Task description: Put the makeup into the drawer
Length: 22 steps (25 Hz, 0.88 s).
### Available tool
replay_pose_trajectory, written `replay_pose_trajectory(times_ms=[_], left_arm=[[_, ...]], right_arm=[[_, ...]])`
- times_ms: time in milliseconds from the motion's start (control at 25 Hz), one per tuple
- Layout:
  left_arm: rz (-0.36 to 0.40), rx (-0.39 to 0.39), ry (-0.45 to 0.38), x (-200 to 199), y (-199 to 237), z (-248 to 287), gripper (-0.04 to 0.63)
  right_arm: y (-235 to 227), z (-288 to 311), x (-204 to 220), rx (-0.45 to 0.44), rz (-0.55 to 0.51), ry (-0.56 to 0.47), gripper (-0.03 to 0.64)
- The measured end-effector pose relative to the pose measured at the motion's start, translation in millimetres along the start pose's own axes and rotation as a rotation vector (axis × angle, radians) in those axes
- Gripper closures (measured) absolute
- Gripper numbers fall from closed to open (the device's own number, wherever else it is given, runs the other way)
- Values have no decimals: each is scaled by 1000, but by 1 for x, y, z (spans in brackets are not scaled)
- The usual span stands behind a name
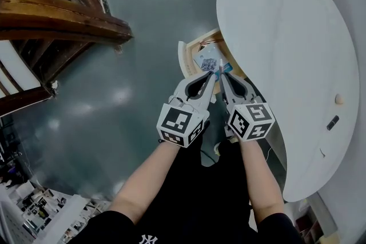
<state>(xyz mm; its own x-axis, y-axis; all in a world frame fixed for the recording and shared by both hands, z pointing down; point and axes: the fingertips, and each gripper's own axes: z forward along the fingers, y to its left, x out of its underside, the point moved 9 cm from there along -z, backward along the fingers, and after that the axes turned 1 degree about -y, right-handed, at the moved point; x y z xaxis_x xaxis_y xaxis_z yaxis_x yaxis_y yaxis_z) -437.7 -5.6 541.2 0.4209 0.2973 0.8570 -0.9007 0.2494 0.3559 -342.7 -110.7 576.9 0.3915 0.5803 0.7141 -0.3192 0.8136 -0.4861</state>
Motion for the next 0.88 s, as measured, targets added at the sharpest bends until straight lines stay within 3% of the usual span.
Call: replay_pose_trajectory(times_ms=[880], left_arm=[[-23,-5,-14,34,35,23,584]], right_arm=[[-35,71,57,26,-108,117,575]])
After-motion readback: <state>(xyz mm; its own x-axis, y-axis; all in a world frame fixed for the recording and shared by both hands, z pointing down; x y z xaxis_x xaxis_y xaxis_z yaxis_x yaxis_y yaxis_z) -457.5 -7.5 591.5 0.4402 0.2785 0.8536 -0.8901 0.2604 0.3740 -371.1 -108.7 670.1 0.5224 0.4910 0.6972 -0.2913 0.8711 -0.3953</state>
